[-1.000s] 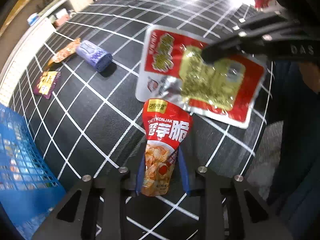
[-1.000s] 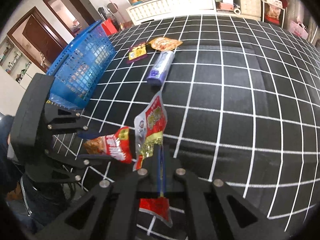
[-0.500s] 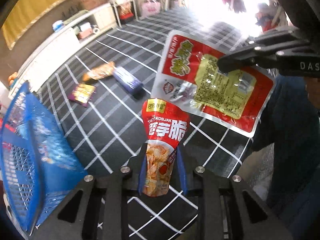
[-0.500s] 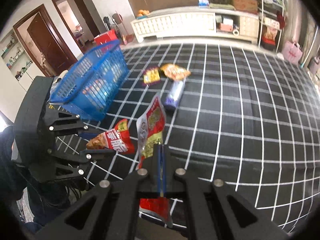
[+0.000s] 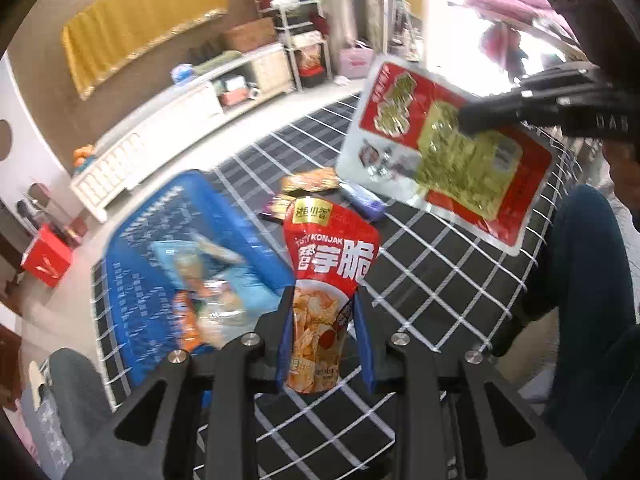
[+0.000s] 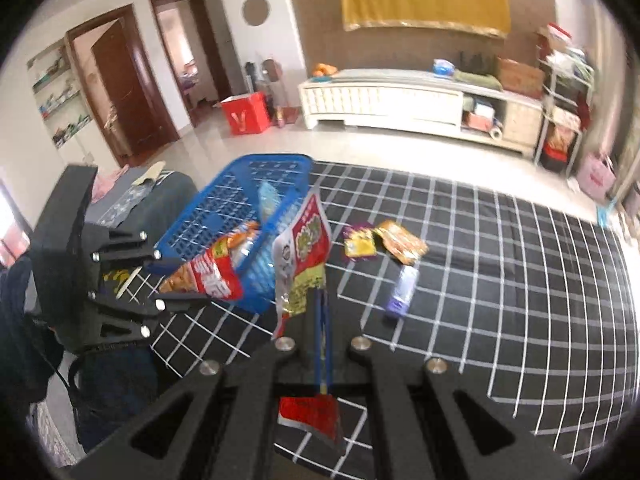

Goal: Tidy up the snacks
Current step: 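Carry the packet into the basket and open the right tool while the left tool holds the konjac bag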

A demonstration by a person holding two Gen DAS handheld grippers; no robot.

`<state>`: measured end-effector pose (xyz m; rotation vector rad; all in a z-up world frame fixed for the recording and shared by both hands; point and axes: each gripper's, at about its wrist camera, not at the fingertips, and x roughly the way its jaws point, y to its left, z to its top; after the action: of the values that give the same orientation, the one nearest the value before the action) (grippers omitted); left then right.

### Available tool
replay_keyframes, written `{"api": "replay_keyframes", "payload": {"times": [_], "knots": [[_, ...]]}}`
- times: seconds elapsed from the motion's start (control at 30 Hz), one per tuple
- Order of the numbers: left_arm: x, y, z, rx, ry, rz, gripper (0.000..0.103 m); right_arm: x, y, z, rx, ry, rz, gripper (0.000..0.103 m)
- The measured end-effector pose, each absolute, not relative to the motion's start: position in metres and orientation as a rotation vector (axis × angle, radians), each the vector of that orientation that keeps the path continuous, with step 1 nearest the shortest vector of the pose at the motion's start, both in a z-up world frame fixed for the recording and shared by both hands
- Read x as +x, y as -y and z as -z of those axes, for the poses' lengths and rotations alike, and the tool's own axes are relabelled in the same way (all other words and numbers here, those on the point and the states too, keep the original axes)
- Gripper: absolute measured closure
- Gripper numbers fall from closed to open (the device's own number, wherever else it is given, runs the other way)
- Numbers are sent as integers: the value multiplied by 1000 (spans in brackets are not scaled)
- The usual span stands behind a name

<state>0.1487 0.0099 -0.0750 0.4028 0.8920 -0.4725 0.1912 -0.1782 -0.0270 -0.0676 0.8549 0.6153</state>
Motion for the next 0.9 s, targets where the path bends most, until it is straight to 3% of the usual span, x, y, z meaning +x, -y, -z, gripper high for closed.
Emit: {"api": "replay_keyframes", "payload": {"times": [0.57,0.9], "knots": [[167,-112,50,331,-800,295,78,222,66,2,-187,-804,-742,100],[181,-161,62,257,-809,250,78,250,6,37,-231,-857,-816,100]]}}
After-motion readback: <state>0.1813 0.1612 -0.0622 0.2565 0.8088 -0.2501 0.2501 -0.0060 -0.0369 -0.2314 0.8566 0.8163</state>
